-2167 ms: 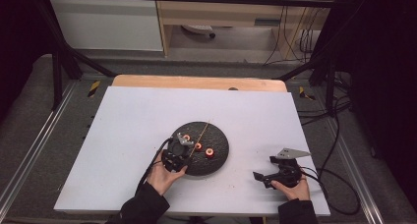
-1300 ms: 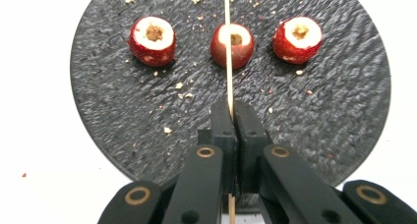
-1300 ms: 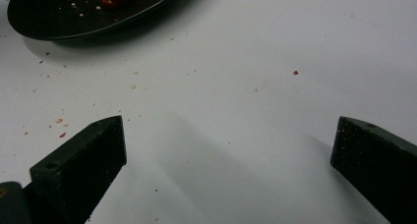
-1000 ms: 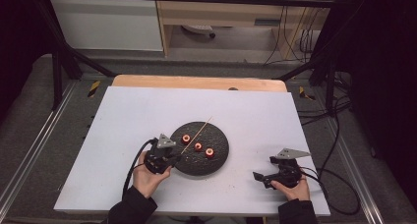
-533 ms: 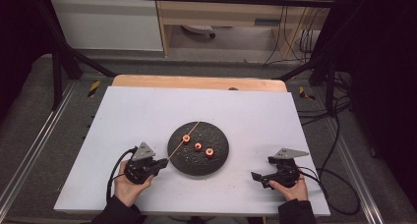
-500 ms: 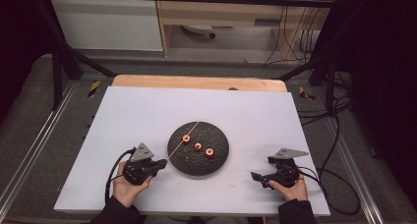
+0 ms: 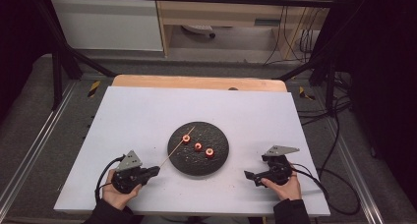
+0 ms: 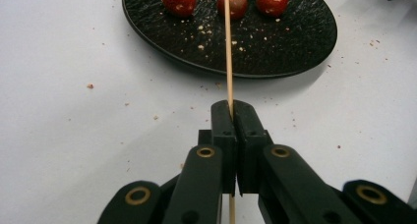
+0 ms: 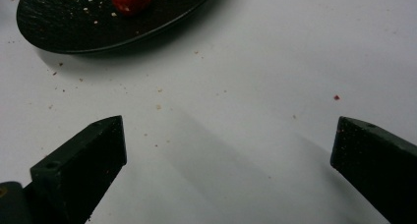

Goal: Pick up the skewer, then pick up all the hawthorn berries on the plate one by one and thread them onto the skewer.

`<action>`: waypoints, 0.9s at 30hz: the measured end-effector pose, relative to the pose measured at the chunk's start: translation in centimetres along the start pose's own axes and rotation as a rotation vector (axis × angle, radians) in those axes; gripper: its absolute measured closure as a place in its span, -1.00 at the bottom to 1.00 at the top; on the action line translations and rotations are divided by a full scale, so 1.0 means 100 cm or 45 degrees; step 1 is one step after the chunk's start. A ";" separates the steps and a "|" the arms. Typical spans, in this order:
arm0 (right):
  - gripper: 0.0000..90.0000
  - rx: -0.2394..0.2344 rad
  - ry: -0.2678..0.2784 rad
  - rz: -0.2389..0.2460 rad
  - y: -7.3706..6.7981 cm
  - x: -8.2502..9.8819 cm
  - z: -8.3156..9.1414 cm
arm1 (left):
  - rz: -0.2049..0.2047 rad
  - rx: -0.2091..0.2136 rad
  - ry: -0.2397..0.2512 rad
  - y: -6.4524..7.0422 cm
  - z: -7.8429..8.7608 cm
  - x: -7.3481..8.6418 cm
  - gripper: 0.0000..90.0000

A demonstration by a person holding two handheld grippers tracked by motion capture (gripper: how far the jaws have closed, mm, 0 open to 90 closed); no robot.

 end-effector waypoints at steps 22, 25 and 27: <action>-0.98 -0.018 -0.042 0.047 -0.026 -0.039 -0.022 | 0.017 0.028 0.029 -0.007 0.004 0.012 0.95; -0.99 -0.018 -0.053 0.062 -0.028 -0.044 -0.025 | 0.015 0.031 0.036 -0.007 0.004 0.013 0.95; -0.99 -0.017 -0.052 0.060 -0.031 -0.049 -0.027 | 0.010 0.032 0.034 -0.007 0.004 0.013 0.95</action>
Point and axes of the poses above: each handheld gripper's, and its own axes: z roughly backward along the jaws, x roughly out of its underside, y roughly to its right, the point moved 3 cm from there along -z, roughly forward along the jaws, and after that the axes turned 4 degrees about -x, right-handed, at the moved point
